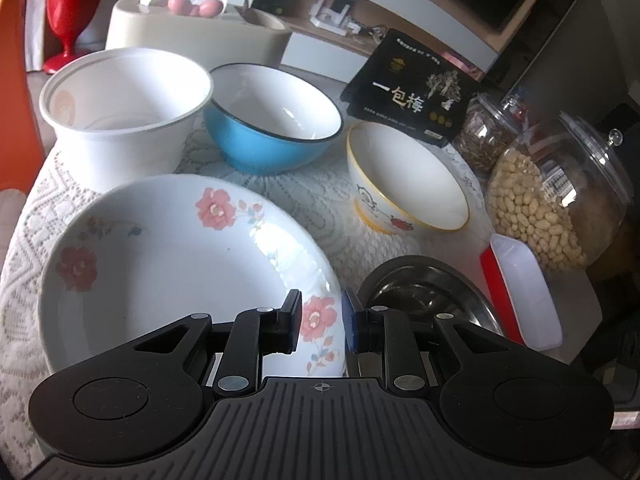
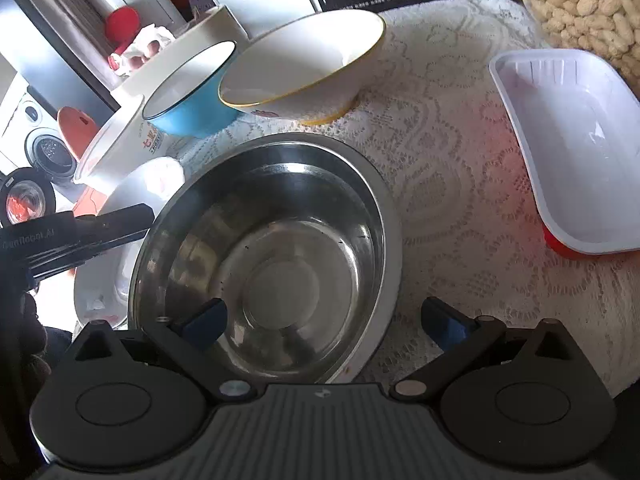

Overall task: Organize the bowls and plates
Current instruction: 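Reach to the steel basin and grasp its rim with the left gripper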

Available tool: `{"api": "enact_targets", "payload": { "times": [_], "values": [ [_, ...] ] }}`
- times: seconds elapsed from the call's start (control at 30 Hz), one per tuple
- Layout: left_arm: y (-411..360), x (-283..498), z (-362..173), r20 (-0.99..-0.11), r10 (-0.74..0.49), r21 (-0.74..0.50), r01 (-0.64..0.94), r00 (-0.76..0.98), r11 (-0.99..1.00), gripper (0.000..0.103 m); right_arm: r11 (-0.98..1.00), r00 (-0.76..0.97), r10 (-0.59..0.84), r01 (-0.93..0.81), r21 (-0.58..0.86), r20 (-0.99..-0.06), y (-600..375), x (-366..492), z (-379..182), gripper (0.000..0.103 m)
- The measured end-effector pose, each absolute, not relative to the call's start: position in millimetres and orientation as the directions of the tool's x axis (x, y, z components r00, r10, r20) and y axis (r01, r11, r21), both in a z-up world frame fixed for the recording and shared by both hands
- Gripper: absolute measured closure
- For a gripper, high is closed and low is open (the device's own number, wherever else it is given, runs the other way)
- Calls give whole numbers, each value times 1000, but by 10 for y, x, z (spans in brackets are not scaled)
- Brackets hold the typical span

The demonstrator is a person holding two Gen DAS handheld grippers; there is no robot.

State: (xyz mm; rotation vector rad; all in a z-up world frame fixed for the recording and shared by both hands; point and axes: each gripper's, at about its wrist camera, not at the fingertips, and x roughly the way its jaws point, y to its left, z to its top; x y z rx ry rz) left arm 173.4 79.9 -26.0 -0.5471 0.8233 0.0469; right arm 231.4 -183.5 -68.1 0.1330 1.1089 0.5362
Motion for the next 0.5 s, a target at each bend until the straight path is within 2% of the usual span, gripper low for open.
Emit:
{"api": "enact_targets", "payload": {
  "times": [0.1,0.23,0.37,0.5],
  "values": [
    [781,1756,-254,-702,-173,-445,-235,691,864,79,871,326,470,-323,370,-820,-1830,2337,-677,0],
    [738,1767,-273,-696,-208,-467,-212,687,858,80,871,328,427,-399,286,-843,-1709,2290,-672,1],
    [657,1765,-300,-697,-257,-497,-192,669,846,82,874,425,399,-446,196,-813,-1608,2205,-638,33],
    [563,1731,-270,-723,-221,-452,-205,655,868,81,880,436,403,-427,210,-804,-1674,2235,-608,45]
  ]
}}
